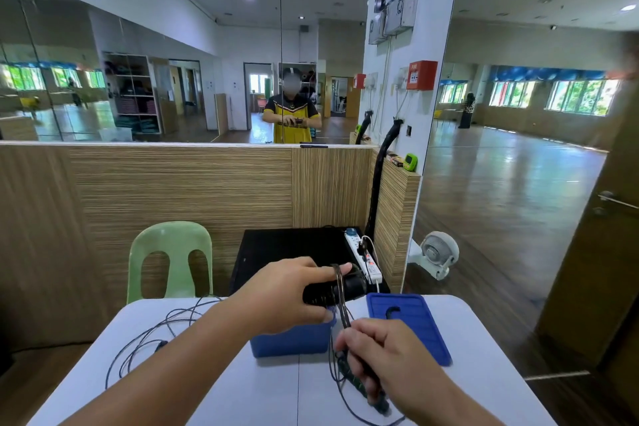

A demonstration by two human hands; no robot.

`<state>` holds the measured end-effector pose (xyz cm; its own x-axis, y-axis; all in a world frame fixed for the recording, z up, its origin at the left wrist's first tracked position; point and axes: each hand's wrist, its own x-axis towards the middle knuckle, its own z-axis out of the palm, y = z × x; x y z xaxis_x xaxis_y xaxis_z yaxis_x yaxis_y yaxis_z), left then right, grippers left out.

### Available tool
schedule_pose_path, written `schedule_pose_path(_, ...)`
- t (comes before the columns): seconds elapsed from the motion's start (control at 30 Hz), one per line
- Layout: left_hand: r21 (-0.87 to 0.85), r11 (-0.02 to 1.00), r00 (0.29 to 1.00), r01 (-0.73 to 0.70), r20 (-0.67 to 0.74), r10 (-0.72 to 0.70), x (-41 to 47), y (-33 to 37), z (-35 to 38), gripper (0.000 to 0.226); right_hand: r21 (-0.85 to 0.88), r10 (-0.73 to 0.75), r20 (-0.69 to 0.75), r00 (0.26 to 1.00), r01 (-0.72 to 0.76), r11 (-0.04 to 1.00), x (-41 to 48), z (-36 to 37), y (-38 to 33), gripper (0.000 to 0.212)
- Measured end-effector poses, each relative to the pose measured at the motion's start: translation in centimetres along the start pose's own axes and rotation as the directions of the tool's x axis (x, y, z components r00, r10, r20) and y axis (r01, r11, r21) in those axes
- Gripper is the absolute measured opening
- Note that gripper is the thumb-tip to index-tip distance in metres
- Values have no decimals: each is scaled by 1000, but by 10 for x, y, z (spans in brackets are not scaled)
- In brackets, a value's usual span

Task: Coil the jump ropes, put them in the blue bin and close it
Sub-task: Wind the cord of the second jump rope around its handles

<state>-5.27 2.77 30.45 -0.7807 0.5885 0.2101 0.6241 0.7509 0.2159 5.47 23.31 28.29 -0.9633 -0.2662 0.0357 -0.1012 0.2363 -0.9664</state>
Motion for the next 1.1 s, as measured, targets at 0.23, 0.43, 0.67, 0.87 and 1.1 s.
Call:
schedule_pose_path(0.23,-185,983,1000,-3,-22,-1,-1,13,-7,76,49,31,-15,999,-30,998,-3,-2,22,25)
schedule_pose_path(0.43,-190,982,1000,-17,-17,14,-2,22,-12,75,-95,-24,-23,999,22,995,-1,-13,33,31)
schedule_pose_path(0.67,-145,988,999,-53,-19,51,-9,32,-13,75,-445,-152,-5,988,134,885,26,-35,48,21)
schedule_pose_path(0.87,-183,974,991,-131,-40,125,-19,42,-11,75,-677,-234,69,970,218,703,52,-61,14,24)
schedule_pose_path(1.1,-162,973,986,-167,-15,167,-34,47,-3,71,-857,-468,285,837,441,267,94,-84,-21,8)
